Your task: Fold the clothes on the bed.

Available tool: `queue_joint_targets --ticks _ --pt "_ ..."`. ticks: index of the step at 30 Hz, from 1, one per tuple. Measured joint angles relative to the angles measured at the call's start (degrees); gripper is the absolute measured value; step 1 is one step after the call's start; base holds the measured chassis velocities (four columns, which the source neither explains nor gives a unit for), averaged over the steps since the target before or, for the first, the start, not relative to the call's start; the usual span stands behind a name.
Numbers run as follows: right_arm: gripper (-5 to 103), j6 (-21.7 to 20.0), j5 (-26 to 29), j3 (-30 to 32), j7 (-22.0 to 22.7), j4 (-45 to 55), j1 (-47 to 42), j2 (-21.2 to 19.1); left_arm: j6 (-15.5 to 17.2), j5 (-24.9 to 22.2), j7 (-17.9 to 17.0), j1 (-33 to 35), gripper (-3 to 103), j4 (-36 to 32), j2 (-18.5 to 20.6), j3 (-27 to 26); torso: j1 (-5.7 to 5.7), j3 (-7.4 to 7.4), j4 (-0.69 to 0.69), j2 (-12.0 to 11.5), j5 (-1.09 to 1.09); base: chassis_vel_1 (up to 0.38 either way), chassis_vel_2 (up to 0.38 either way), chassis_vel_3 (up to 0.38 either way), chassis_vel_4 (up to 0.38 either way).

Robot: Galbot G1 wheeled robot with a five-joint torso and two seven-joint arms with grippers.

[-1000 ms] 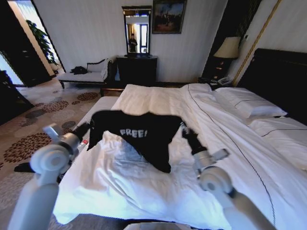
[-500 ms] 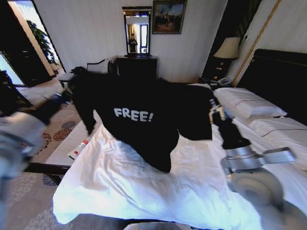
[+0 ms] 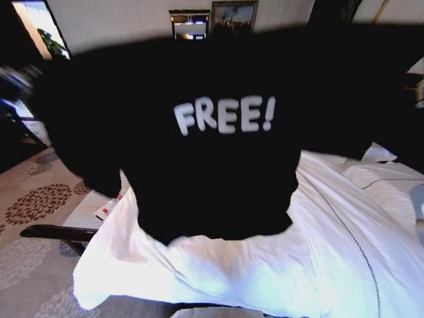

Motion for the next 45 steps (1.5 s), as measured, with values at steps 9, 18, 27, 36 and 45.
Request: queue_joint_targets --ticks 9,18,27,36,45 --pt "0 -6.9 -1.4 -35.9 10.6 -4.5 2.9 7.7 2.3 25.8 2.2 -4.1 1 16.3 -6.1 39.6 0.00 0.01 0.01 0.0 -0.06 0.000 0.000 0.000 0.000" --pt "0 -6.2 -7.3 -48.0 8.3 -23.4 14.4 9.6 1.0 43.0 7.5 -16.1 1 36.9 -16.0 56.3 0.02 0.02 -0.02 0.0 0.00 0.000 0.000 0.000 0.000" --pt "0 -3.5 -13.8 -55.4 4.2 -40.0 26.8 13.1 -1.5 49.3 10.0 -23.8 1 49.7 -20.9 57.9 0.01 0.01 0.02 0.0 -0.01 0.000 0.000 0.000 0.000" --pt "0 -0.6 -18.4 -60.1 1.5 -54.6 35.0 17.5 -4.6 56.9 12.1 -29.2 1 61.1 -25.9 61.4 0.01 0.01 0.01 0.0 -0.01 0.000 0.000 0.000 0.000" --pt "0 2.1 -21.8 -61.5 -0.8 -63.0 39.6 20.8 -6.7 60.7 13.5 -32.0 1 68.1 -29.3 62.2 0.01 0.02 0.01 0.0 0.00 0.000 0.000 0.000 0.000"
